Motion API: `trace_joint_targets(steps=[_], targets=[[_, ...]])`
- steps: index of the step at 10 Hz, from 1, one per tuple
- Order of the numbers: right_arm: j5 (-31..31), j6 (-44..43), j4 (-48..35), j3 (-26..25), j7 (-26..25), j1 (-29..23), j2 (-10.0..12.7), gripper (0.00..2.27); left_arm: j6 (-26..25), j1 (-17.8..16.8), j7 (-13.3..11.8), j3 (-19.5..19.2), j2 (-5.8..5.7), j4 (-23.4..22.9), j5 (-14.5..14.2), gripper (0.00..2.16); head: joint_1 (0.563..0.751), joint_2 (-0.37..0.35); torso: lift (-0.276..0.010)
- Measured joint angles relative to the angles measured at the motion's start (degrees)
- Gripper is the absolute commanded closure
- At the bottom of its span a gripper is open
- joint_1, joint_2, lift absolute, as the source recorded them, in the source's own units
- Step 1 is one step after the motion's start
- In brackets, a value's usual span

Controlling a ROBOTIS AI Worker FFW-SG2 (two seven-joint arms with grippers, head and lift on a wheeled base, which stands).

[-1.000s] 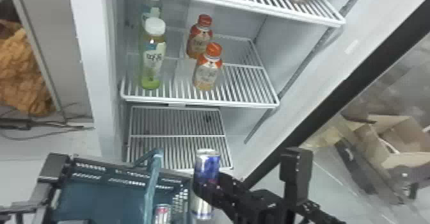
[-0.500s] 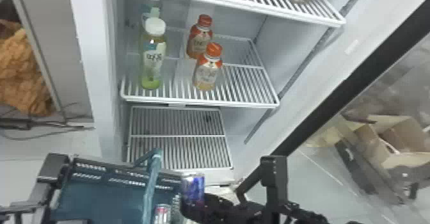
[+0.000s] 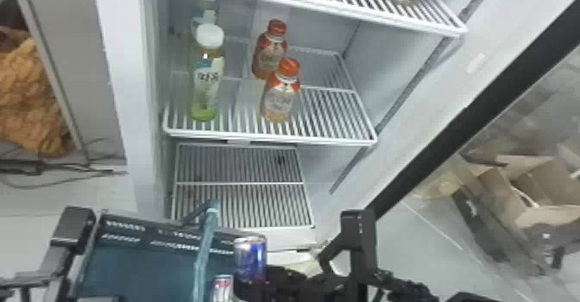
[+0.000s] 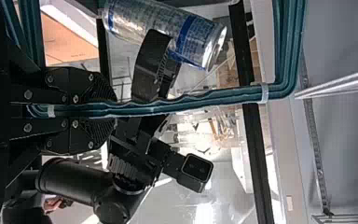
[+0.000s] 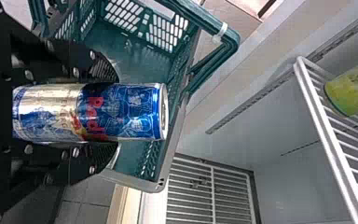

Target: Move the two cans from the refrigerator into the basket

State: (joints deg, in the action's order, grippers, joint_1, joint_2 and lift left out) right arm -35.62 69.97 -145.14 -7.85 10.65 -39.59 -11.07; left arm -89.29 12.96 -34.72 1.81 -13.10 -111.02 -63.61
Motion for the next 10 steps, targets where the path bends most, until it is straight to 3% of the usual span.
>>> trace_joint_targets(steps=[1, 2, 5, 8, 10], targets=[[0.27, -0.65, -0.35, -0.02, -0.01, -0.20, 0.00, 0.16, 0.00, 0.05, -0.01, 0.02, 0.00, 0.00, -0.02, 1.21, 0.695, -0.350, -0.266], [0.45, -1.34, -0.54, -0.03, -0.02, -0.36, 0.00, 0.07, 0.00, 0.04, 0.02, 0.02, 0.05, 0.01, -0.03, 1.21, 0.695, -0.350, -0.266], [1.26, -4.38, -0.91, -0.03, 0.01, -0.96, 0.11, 0.13, 0.00, -0.03, -0.02, 0.02, 0.10, 0.01, -0.03, 1.21, 0.695, -0.350, -0.266], [3.67, -19.64, -1.01, -0.03, -0.02, -3.22, 0.77, 0.12, 0.00, -0.04, 0.00, 0.01, 0.30, 0.00, 0.08, 1.21, 0.695, -0.350, -0.266], [5.20, -34.23, 1.79, -0.02, -0.06, -3.69, 1.32, 0.12, 0.00, -0.03, 0.00, -0.01, 0.47, 0.00, 0.14, 1.21, 0.695, -0.350, -0.266]])
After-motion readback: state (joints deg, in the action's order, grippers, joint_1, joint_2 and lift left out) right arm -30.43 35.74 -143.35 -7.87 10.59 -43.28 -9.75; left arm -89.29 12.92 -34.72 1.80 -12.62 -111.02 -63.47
